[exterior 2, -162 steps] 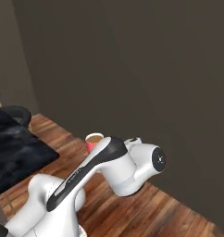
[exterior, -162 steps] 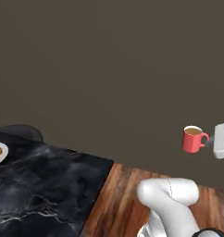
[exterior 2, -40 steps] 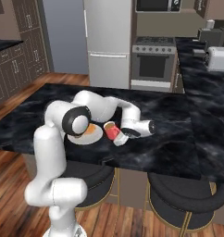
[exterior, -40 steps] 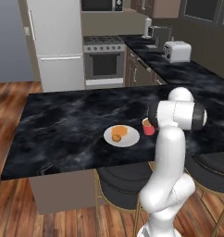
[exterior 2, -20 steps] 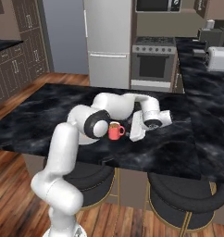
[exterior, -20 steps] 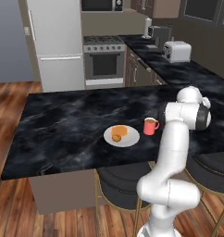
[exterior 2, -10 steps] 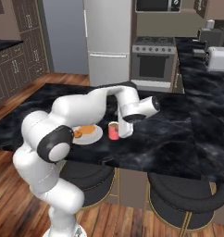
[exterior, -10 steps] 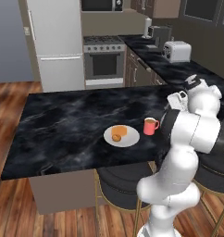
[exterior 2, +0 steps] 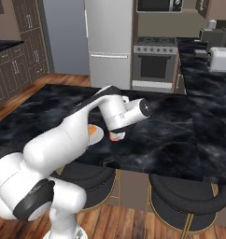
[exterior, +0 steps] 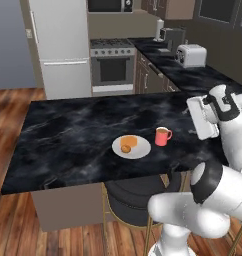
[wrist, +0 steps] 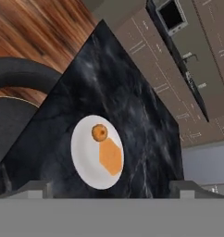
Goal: Pick up the brewed coffee from the coffee machine and place it next to the breakfast plate on the dining counter.
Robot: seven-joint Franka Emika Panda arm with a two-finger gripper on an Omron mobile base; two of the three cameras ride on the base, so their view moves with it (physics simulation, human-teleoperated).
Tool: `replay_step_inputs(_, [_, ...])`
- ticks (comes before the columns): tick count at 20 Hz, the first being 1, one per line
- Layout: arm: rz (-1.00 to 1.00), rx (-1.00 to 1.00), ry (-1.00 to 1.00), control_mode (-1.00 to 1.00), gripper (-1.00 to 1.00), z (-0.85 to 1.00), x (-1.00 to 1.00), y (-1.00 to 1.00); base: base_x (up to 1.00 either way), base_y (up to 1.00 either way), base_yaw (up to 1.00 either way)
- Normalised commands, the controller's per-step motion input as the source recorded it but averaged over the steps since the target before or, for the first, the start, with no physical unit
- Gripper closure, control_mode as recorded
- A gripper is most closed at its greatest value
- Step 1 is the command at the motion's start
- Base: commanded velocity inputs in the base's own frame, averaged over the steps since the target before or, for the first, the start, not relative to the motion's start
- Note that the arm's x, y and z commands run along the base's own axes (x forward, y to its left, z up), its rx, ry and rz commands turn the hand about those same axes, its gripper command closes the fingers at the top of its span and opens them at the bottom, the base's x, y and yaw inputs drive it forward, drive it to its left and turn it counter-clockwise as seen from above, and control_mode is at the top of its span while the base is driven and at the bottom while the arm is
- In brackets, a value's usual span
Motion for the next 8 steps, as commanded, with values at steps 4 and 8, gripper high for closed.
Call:
replay_step_inputs(4, [0.01,0.0,0.0,-1.0,-1.0,0.0,-0.47,-0.23,0.0,0.0,0.0])
replay_step_inputs(8, [0.02,0.0,0.0,-1.0,-1.0,0.0,-0.51,-0.17,0.0,0.0,0.0])
